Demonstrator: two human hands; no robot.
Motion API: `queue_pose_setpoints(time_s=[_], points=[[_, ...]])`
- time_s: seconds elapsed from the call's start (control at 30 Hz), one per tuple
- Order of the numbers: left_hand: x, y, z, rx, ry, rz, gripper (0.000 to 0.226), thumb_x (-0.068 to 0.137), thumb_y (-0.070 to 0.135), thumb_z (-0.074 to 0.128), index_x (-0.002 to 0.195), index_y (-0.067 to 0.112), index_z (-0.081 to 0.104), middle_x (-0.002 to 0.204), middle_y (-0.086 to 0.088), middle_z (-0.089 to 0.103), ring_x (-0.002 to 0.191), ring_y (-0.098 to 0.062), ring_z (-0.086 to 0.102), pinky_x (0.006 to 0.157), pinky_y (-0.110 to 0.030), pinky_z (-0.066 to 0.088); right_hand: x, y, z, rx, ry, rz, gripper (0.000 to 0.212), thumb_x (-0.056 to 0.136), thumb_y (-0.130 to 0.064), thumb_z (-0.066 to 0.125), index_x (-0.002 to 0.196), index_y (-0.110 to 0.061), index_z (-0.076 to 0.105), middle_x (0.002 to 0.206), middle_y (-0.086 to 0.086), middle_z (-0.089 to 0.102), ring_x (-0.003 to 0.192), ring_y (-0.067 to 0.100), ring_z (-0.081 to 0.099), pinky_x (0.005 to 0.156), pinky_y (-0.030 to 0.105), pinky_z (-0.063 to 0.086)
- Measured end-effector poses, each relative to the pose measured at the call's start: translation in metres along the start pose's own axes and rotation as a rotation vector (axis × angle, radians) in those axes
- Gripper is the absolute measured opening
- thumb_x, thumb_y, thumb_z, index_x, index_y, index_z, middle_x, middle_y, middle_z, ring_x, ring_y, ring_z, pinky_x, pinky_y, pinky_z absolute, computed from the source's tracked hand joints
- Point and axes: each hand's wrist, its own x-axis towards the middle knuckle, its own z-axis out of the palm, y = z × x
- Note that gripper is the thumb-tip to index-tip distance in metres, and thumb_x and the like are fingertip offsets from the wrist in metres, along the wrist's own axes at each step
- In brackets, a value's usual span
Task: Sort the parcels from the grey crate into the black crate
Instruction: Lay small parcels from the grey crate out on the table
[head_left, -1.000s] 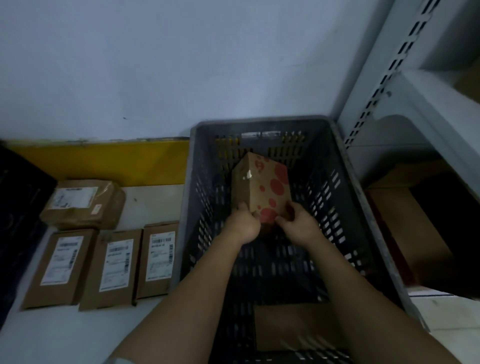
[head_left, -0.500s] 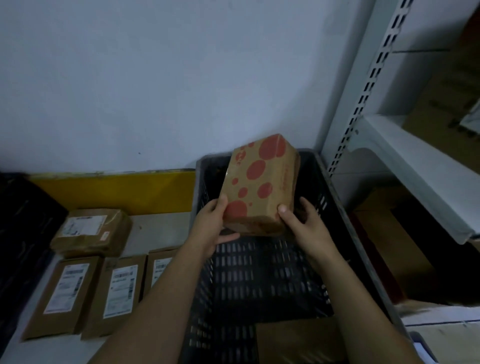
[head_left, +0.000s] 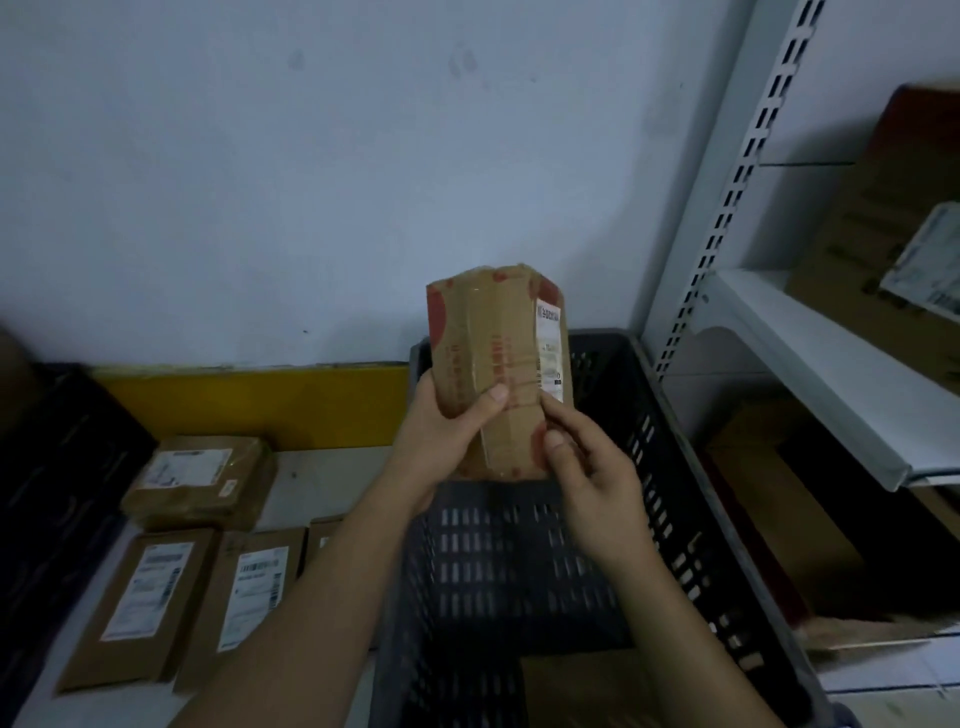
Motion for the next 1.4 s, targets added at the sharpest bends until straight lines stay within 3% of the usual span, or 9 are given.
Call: queue_pose_setpoints(time_s=[0.1, 0.23, 0.4, 0.53, 0.77, 0.87, 1.0, 1.2, 1.4], points=[[-0.007, -0.003, -0.014, -0.093, 0.013, -0.014, 0.096, 0.071, 0.074, 0.085, 0.152, 0.037, 0.047, 0.139, 0.013, 0.066, 0.125, -0.014, 0.067, 0.097, -0.046, 0.062, 0.007, -0.007, -0.008, -0.054, 0.125, 0.007, 0.034, 0.111, -0.028, 0.060, 0.144, -0.025, 0.066, 0.141, -0.011, 0.069, 0.132, 0.006, 0.063, 0.110, 0.037, 0.057], [-0.019, 0.001, -0.024, -0.218, -0.021, -0.017, 0.085, 0.078, 0.065, 0.081, 0.150, 0.032, 0.049, 0.138, 0.005, 0.070, 0.122, -0.017, 0.071, 0.099, -0.051, 0.061, 0.013, -0.015, -0.011, -0.256, 0.103, 0.231, 0.088, 0.091, -0.061, 0.077, 0.165, -0.032, 0.040, 0.160, -0.013, 0.049, 0.138, 0.004, 0.052, 0.116, 0.035, 0.046], [-0.028, 0.002, -0.056, -0.176, -0.038, 0.023, 0.087, 0.083, 0.061, 0.078, 0.158, 0.050, 0.034, 0.152, 0.007, 0.059, 0.135, -0.019, 0.062, 0.108, -0.057, 0.054, -0.001, -0.028, 0.007, -0.074, -0.047, 0.144, 0.044, 0.106, -0.038, 0.067, 0.149, -0.037, 0.057, 0.132, -0.019, 0.074, 0.119, 0.001, 0.071, 0.107, 0.035, 0.058], [-0.047, 0.017, -0.096, -0.003, -0.006, 0.134, 0.064, 0.093, 0.063, 0.065, 0.152, 0.043, 0.050, 0.144, 0.018, 0.063, 0.134, -0.009, 0.059, 0.112, -0.050, 0.052, -0.008, -0.040, 0.031, -0.121, -0.028, 0.078, 0.040, 0.112, -0.029, 0.059, 0.151, -0.036, 0.057, 0.131, -0.015, 0.075, 0.118, 0.007, 0.073, 0.102, 0.044, 0.061], [-0.100, 0.001, -0.210, 0.049, 0.202, 0.041, 0.073, 0.084, 0.073, 0.072, 0.144, 0.041, 0.047, 0.135, 0.014, 0.064, 0.113, -0.009, 0.067, 0.087, -0.033, 0.060, -0.033, -0.063, 0.132, -0.294, -0.175, -0.012, 0.044, 0.112, -0.024, 0.057, 0.153, -0.042, 0.057, 0.131, -0.029, 0.071, 0.122, -0.006, 0.066, 0.098, 0.022, 0.057], [-0.119, -0.028, -0.274, 0.030, 0.381, -0.034, 0.093, 0.088, 0.061, 0.078, 0.162, 0.039, 0.027, 0.142, 0.008, 0.056, 0.114, -0.015, 0.066, 0.085, -0.035, 0.062, -0.047, -0.056, 0.181, -0.413, -0.318, -0.005, 0.042, 0.112, -0.024, 0.057, 0.148, -0.046, 0.060, 0.126, -0.037, 0.067, 0.120, -0.010, 0.063, 0.096, 0.014, 0.050], [-0.146, -0.083, -0.337, 0.250, 0.314, -0.259, 0.062, 0.077, 0.065, 0.082, 0.125, 0.031, 0.062, 0.127, 0.000, 0.074, 0.102, -0.020, 0.074, 0.089, -0.047, 0.065, -0.055, -0.029, 0.232, -0.554, -0.501, 0.064, 0.038, 0.112, -0.022, 0.058, 0.147, -0.035, 0.065, 0.131, -0.016, 0.070, 0.124, 0.012, 0.064, 0.101, 0.035, 0.052], [-0.201, -0.158, -0.378, 0.317, 0.087, -0.590, 0.045, 0.098, 0.056, 0.068, 0.128, 0.022, 0.068, 0.106, -0.003, 0.077, 0.084, -0.021, 0.076, 0.060, -0.029, 0.062, -0.086, 0.023, 0.289, -0.721, -0.811, 0.191, 0.031, 0.110, -0.019, 0.059, 0.137, -0.027, 0.074, 0.120, -0.013, 0.072, 0.110, 0.013, 0.068, 0.083, 0.007, 0.050], [-0.232, -0.214, -0.393, 0.477, 0.005, -0.845, 0.055, 0.099, 0.067, 0.057, 0.128, 0.020, 0.062, 0.105, -0.009, 0.076, 0.088, -0.030, 0.078, 0.075, -0.040, 0.066, -0.127, 0.074, 0.333, -0.815, -1.003, 0.342, 0.033, 0.112, -0.018, 0.050, 0.134, -0.029, 0.073, 0.124, 0.001, 0.077, 0.112, 0.026, 0.072, 0.099, 0.045, 0.061]])
